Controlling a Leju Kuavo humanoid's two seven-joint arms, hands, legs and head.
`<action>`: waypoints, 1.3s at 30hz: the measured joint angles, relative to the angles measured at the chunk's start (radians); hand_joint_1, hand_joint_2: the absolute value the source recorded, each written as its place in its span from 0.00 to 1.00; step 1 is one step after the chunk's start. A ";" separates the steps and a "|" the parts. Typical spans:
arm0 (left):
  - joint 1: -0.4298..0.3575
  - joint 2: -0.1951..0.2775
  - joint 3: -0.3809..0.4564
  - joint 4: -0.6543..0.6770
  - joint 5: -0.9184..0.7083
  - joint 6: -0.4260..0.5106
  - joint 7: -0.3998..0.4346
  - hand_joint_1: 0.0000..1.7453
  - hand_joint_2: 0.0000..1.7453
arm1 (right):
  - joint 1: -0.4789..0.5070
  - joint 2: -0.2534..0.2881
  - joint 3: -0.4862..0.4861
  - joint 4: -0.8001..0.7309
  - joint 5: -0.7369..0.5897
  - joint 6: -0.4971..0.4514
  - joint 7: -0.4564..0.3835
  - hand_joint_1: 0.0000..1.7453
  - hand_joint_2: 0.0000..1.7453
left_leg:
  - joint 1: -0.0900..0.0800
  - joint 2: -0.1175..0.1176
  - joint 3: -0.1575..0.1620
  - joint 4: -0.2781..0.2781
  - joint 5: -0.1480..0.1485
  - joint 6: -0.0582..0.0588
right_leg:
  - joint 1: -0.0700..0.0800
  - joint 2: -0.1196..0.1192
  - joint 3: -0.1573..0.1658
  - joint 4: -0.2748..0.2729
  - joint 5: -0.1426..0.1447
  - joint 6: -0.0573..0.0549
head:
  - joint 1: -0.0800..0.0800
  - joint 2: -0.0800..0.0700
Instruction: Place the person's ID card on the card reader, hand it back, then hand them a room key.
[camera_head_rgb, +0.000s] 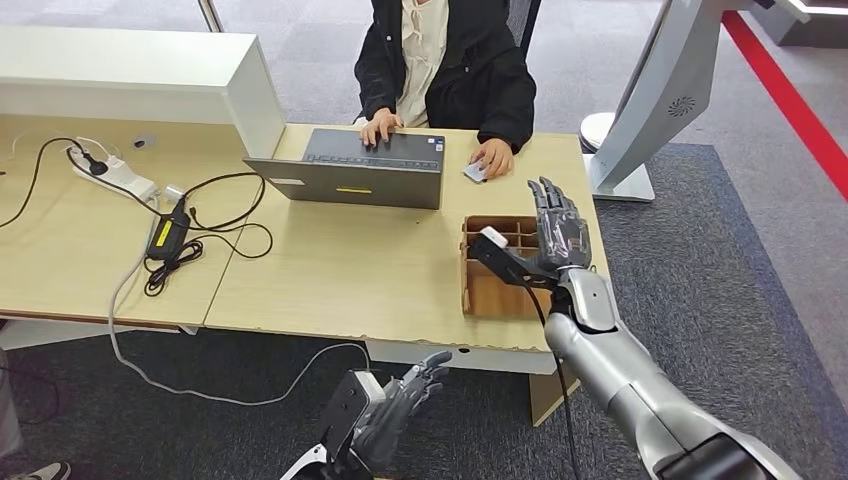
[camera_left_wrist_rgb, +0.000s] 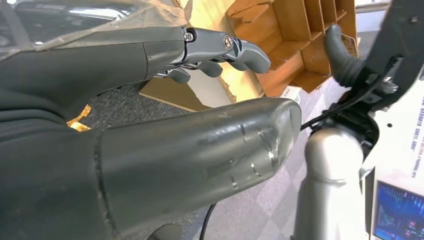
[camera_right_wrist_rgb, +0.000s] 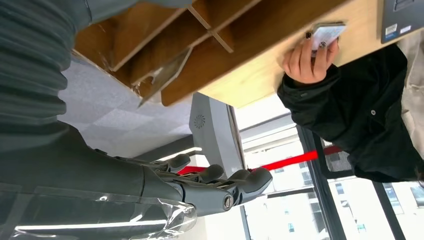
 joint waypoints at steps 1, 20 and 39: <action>0.000 0.001 0.000 0.000 0.002 0.001 0.000 0.00 0.00 | -0.008 0.001 0.000 0.002 0.001 -0.004 0.000 0.00 1.00 | 0.000 0.000 0.000 0.000 0.000 0.000 | 0.000 0.000 0.000 0.000 0.000 0.000 | 0.000 0.000; -0.008 0.010 -0.001 -0.008 0.046 0.025 -0.013 0.00 0.00 | -0.064 0.004 0.004 0.027 0.015 -0.014 -0.003 0.00 1.00 | 0.000 0.000 0.000 0.000 0.000 0.000 | 0.000 0.000 0.000 0.000 0.000 0.000 | 0.000 0.000; -0.008 0.014 -0.002 -0.008 0.056 0.016 -0.016 0.00 0.00 | -0.060 -0.012 0.012 0.061 0.064 0.001 0.032 0.00 1.00 | 0.000 0.000 0.000 0.000 0.000 0.000 | 0.000 0.000 0.000 0.000 0.000 0.000 | 0.000 0.000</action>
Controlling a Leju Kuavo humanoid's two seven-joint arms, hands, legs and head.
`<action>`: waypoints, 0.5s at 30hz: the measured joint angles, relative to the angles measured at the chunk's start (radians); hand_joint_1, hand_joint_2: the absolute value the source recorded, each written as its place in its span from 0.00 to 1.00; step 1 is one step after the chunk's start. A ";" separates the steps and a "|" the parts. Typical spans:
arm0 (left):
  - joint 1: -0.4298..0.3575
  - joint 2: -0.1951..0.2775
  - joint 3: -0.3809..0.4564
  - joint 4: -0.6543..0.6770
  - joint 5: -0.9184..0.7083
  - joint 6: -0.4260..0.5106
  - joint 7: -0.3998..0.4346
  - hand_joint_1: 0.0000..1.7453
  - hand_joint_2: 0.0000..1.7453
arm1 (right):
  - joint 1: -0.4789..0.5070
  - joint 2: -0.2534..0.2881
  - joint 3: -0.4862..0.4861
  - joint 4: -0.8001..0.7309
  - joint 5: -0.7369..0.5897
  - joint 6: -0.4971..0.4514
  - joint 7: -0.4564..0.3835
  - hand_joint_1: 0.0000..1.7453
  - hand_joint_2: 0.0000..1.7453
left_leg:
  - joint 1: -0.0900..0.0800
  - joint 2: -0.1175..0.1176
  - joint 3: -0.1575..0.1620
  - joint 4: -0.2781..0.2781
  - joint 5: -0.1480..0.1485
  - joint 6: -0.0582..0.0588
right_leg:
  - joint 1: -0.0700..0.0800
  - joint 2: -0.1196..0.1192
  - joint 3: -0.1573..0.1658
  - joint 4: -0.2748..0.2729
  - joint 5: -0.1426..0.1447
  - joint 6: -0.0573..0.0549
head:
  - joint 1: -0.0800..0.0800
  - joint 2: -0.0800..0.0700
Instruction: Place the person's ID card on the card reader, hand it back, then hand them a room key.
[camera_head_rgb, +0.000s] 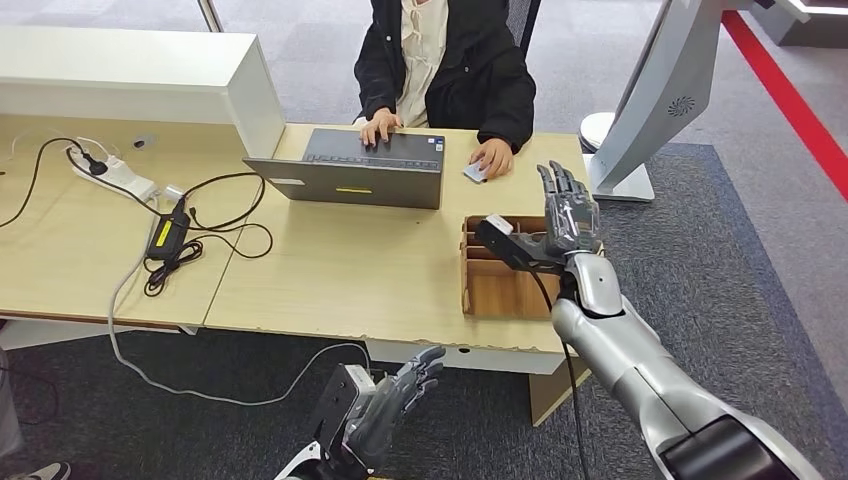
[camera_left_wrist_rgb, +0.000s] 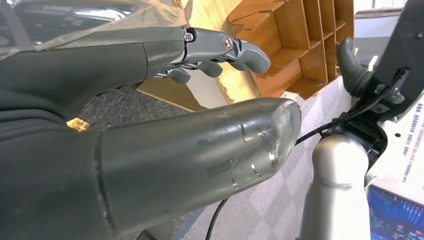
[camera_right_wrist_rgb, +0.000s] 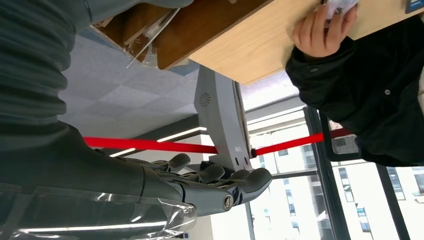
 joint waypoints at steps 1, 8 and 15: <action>0.000 0.000 0.000 0.000 0.000 -0.001 -0.001 0.00 0.00 | 0.000 -0.003 0.001 0.002 0.010 0.004 0.010 0.00 1.00 | 0.000 0.000 0.000 0.000 0.000 0.000 | 0.000 0.000 0.000 0.000 0.000 0.000 | 0.000 0.000; 0.000 0.000 0.000 0.000 -0.004 -0.001 -0.002 0.00 0.00 | 0.001 -0.019 0.005 0.014 0.027 0.035 0.050 0.00 1.00 | 0.000 0.000 0.000 0.000 0.000 0.000 | 0.000 0.000 0.000 0.000 0.000 0.000 | 0.000 0.000; 0.003 0.000 0.000 -0.003 -0.012 -0.011 0.002 0.00 0.00 | 0.016 -0.034 0.008 0.011 0.039 0.049 0.082 0.00 1.00 | 0.000 0.000 0.000 0.000 0.000 0.000 | 0.000 0.000 0.000 0.000 0.000 0.000 | 0.000 0.000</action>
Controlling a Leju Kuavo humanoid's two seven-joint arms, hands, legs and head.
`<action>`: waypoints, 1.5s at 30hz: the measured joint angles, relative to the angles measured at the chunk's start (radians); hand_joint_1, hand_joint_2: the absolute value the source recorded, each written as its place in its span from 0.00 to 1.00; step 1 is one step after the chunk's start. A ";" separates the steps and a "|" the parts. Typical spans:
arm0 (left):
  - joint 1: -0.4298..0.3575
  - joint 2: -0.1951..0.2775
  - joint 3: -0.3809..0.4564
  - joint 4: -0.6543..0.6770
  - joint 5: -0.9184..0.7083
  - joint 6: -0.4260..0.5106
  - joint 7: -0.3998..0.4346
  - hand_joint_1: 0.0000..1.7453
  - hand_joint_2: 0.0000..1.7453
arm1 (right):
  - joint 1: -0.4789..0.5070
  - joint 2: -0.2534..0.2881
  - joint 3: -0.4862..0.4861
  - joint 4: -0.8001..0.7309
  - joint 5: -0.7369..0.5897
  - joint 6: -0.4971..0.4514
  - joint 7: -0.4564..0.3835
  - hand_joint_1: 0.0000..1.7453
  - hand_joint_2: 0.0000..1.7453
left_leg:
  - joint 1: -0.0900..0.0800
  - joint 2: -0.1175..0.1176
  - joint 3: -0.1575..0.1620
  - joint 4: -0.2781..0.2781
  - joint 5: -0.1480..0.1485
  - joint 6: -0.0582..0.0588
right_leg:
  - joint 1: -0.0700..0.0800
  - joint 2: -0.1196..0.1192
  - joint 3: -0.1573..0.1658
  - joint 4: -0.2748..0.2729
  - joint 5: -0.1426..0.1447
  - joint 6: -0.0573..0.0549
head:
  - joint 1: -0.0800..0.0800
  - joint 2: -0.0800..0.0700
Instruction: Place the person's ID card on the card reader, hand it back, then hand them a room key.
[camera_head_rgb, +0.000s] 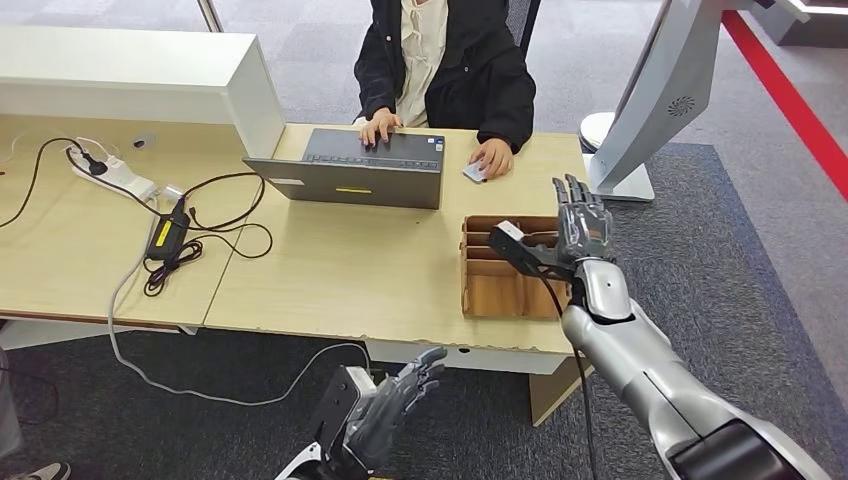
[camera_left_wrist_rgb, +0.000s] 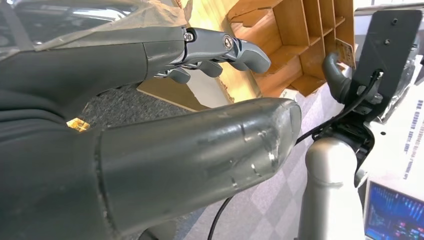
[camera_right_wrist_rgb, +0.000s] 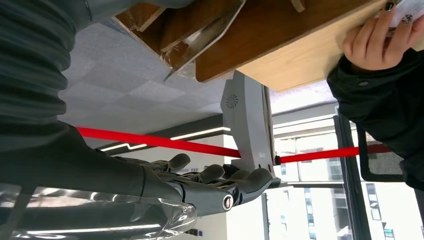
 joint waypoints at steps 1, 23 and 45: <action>0.001 0.000 0.000 -0.001 -0.003 -0.002 0.001 0.00 0.00 | 0.003 -0.002 0.000 -0.001 0.003 0.003 0.004 0.00 1.00 | 0.000 0.000 0.000 0.000 0.000 0.000 | 0.000 0.000 0.000 0.000 0.000 0.000 | 0.000 0.000; -0.009 0.000 0.000 -0.007 -0.020 -0.017 0.015 0.00 0.00 | 0.047 -0.031 -0.001 -0.086 0.048 0.043 0.026 0.00 1.00 | 0.000 0.000 0.000 0.000 0.000 0.000 | 0.000 0.000 0.000 0.000 0.000 0.000 | 0.000 0.000; -0.020 0.000 -0.001 -0.006 0.006 -0.039 -0.009 0.00 0.00 | 0.031 -0.013 0.021 -0.110 0.032 0.331 -0.033 1.00 1.00 | 0.000 0.000 0.000 0.000 0.000 0.000 | 0.000 0.000 0.000 0.000 0.000 0.000 | 0.000 0.000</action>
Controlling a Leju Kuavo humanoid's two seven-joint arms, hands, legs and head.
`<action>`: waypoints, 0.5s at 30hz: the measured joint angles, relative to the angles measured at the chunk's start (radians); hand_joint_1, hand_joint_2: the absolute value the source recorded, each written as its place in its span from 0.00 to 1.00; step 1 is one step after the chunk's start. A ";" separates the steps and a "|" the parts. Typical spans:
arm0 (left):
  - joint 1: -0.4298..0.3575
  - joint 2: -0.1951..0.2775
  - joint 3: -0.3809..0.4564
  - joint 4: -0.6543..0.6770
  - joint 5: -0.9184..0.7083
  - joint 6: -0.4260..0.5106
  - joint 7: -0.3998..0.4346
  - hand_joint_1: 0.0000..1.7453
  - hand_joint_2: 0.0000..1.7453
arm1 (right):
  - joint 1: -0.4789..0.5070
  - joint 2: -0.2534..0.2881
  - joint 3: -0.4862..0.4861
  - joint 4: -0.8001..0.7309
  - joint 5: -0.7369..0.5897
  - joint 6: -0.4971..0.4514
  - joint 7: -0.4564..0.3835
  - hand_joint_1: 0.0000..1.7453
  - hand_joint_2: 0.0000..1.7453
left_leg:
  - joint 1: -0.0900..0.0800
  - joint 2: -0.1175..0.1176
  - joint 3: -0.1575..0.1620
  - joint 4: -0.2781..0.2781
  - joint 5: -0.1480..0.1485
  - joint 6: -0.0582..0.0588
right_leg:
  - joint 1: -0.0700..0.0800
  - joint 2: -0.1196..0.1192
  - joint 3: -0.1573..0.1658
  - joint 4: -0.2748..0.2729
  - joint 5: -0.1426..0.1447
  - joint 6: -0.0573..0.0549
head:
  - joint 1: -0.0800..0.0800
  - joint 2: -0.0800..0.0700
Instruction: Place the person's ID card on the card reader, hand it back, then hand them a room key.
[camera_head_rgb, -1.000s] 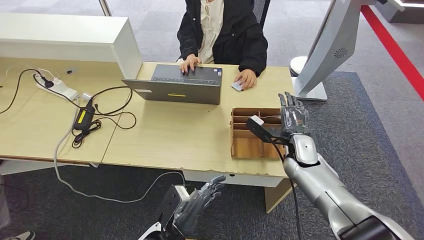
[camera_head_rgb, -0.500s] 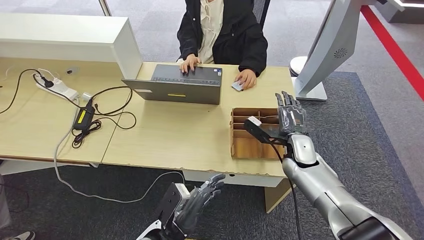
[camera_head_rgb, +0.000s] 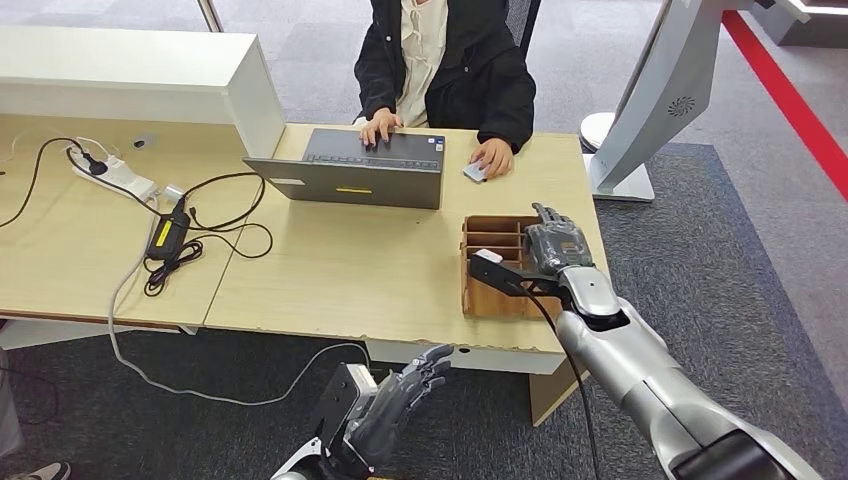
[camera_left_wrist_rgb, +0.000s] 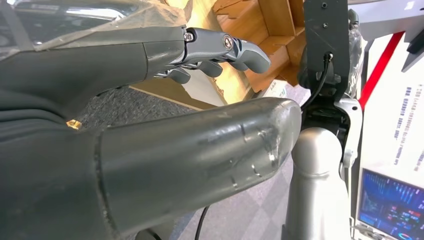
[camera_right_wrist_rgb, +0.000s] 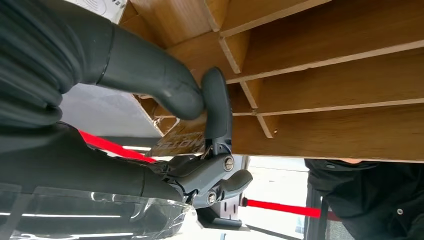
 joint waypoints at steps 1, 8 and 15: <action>0.000 0.000 0.000 0.000 -0.001 0.000 -0.001 0.00 0.00 | 0.000 0.000 0.001 0.000 -0.002 -0.001 -0.003 1.00 1.00 | 0.000 0.000 0.000 0.000 0.000 0.000 | 0.000 0.000 0.000 0.000 0.000 0.000 | 0.000 0.000; 0.002 0.000 0.000 0.000 -0.007 -0.003 -0.001 0.00 0.00 | 0.000 0.001 0.009 0.000 -0.002 -0.006 -0.011 1.00 1.00 | 0.000 0.000 0.000 0.000 0.000 0.000 | 0.000 0.000 0.000 0.000 0.000 0.000 | 0.000 0.000; 0.007 0.000 0.001 0.001 -0.022 -0.017 -0.001 0.00 0.00 | 0.000 0.001 0.017 -0.005 0.026 -0.064 -0.007 0.25 1.00 | 0.000 0.000 0.000 0.000 0.000 0.000 | 0.000 0.000 0.000 0.000 0.000 0.000 | 0.000 0.000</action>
